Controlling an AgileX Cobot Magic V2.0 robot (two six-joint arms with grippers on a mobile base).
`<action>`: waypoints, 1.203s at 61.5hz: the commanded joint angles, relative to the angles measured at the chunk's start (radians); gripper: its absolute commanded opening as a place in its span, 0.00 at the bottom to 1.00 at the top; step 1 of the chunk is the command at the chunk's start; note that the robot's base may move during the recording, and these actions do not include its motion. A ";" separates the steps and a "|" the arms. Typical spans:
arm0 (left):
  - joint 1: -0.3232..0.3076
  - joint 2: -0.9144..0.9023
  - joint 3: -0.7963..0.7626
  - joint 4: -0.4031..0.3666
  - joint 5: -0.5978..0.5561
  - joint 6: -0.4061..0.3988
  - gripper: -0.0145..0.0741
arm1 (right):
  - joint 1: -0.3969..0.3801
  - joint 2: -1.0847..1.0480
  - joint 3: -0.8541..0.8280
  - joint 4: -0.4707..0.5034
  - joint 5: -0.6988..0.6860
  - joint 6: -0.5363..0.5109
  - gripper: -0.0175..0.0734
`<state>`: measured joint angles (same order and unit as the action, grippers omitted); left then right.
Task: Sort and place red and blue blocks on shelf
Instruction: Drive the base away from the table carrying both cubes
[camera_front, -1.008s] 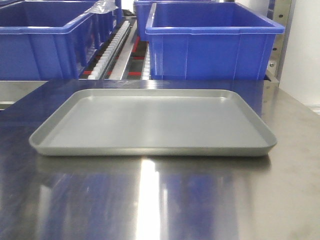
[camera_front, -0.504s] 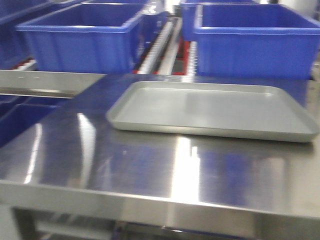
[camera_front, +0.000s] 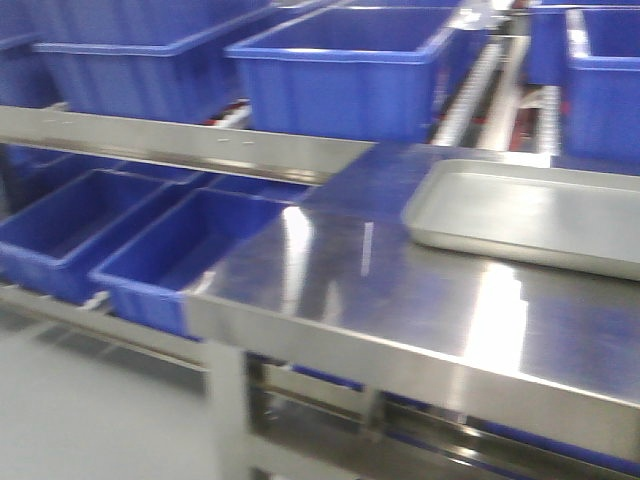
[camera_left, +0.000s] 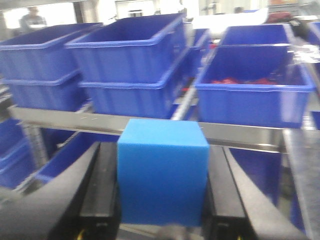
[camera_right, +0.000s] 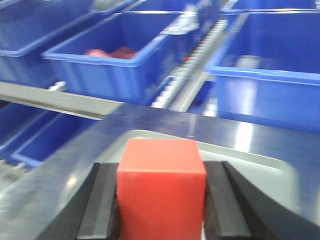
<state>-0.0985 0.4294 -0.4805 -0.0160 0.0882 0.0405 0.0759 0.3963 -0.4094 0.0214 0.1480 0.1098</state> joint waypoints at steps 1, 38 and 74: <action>0.001 0.009 -0.028 -0.007 -0.088 -0.002 0.30 | -0.006 0.005 -0.028 -0.008 -0.087 -0.007 0.25; 0.001 0.009 -0.028 -0.007 -0.088 -0.002 0.30 | -0.006 0.005 -0.028 -0.008 -0.087 -0.007 0.25; 0.001 0.009 -0.028 -0.007 -0.088 -0.002 0.30 | -0.006 0.005 -0.028 -0.008 -0.087 -0.007 0.25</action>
<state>-0.0985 0.4294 -0.4805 -0.0178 0.0882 0.0405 0.0759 0.3963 -0.4094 0.0198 0.1480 0.1098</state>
